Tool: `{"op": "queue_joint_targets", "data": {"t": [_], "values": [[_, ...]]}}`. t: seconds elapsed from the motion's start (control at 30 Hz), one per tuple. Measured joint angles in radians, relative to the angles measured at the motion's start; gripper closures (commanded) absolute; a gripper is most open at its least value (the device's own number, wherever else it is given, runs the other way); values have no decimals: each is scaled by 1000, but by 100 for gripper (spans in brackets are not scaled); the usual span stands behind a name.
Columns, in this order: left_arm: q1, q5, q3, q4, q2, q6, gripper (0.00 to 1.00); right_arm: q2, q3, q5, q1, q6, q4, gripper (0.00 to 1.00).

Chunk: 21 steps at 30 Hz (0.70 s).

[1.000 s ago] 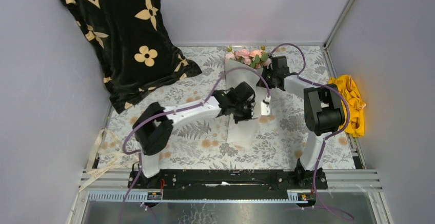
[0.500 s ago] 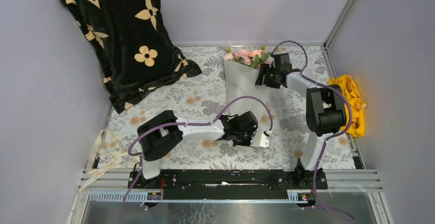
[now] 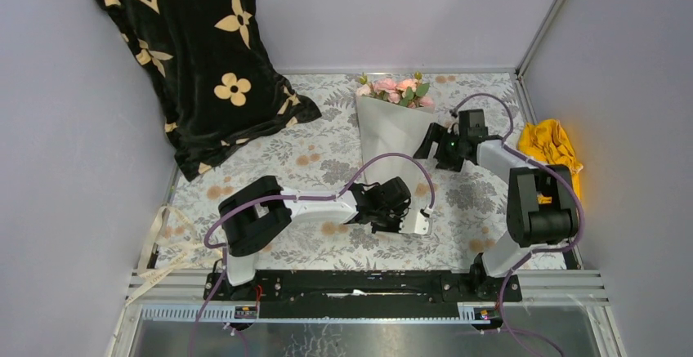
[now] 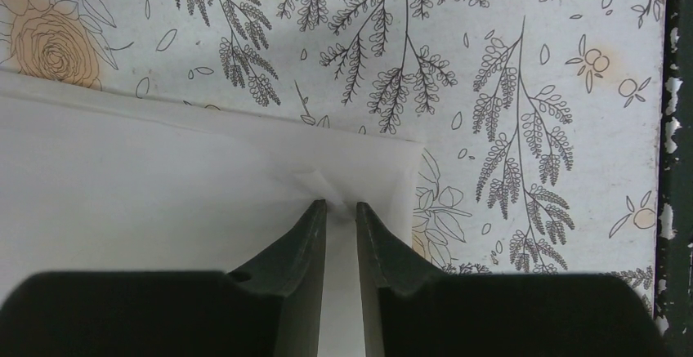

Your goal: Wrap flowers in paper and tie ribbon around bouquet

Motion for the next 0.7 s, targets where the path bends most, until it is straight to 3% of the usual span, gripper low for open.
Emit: {"op": "queue_joint_targets", "data": {"t": [0.1, 0.23, 0.33, 0.47, 0.53, 0.7], "values": [[0, 0, 0, 0, 0, 0, 72, 66, -55, -73, 1, 51, 56, 8], [1, 0, 0, 2, 0, 0, 72, 113, -60, -139, 0, 95, 167, 17], [1, 0, 0, 2, 0, 0, 72, 148, -66, -189, 0, 121, 257, 35], [1, 0, 0, 2, 0, -1, 71, 187, -101, -235, 0, 153, 362, 81], [0, 5, 6, -9, 0, -13, 70, 208, -126, -250, 0, 173, 390, 99], [-17, 40, 43, -96, -5, -55, 67, 213, -136, -255, 0, 193, 412, 100]]}}
